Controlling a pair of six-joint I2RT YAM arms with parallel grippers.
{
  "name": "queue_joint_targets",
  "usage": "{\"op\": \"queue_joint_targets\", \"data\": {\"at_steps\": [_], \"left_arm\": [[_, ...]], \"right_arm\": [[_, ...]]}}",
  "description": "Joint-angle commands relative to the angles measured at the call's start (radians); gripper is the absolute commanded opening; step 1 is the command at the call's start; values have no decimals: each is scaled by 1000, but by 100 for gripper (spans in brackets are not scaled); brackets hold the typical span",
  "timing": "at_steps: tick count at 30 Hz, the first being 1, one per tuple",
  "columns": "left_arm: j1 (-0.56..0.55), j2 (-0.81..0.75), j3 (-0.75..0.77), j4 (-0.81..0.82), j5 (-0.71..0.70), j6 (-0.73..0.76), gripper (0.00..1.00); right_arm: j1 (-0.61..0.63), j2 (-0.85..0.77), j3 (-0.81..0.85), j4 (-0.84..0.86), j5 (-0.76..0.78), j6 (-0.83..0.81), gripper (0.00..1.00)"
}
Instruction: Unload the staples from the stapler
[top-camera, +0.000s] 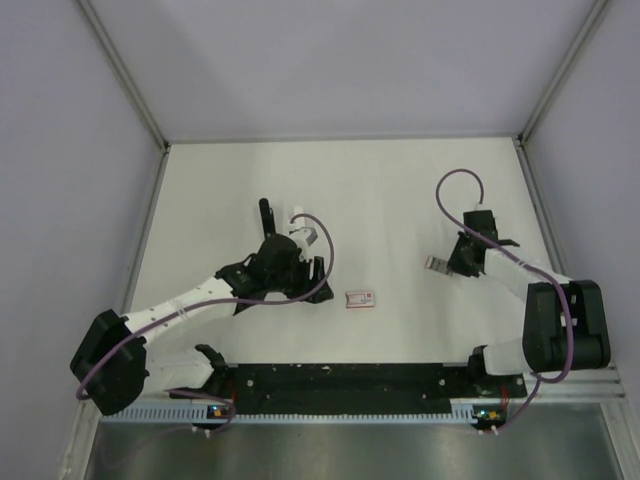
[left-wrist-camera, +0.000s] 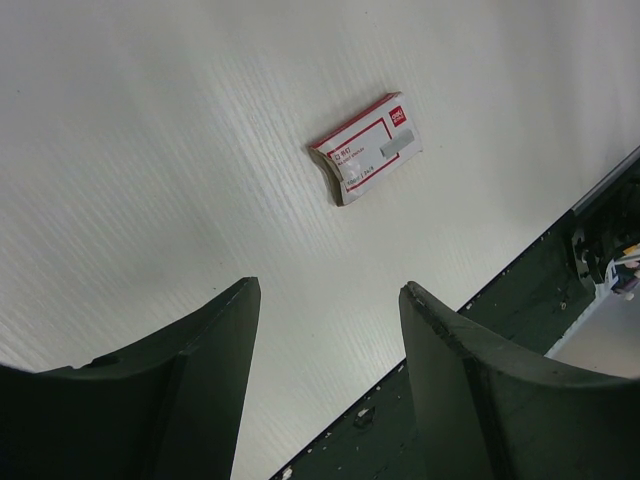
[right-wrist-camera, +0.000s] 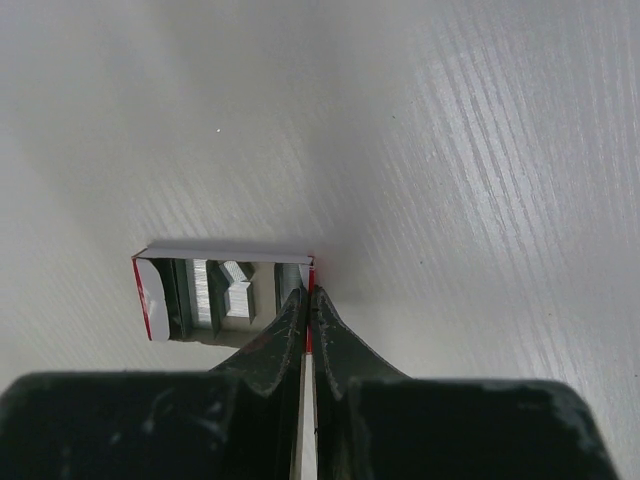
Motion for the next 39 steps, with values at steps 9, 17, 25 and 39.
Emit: {"op": "queue_joint_targets", "data": {"at_steps": [9,17,25,39], "left_arm": [[-3,55,9,80,28,0,64],[-8,87,8,101,37,-4,63],[-26,157,29,127,45,-10,63],[-83,280,52,202,-7,-75,54]], "right_arm": [[129,-34,52,-75,-36,-32,0],[238,-45,57,-107,-63,-17,0],[364,-52,44,-124,-42,17,0],[441,-75,-22,-44,-131,32,0]]}}
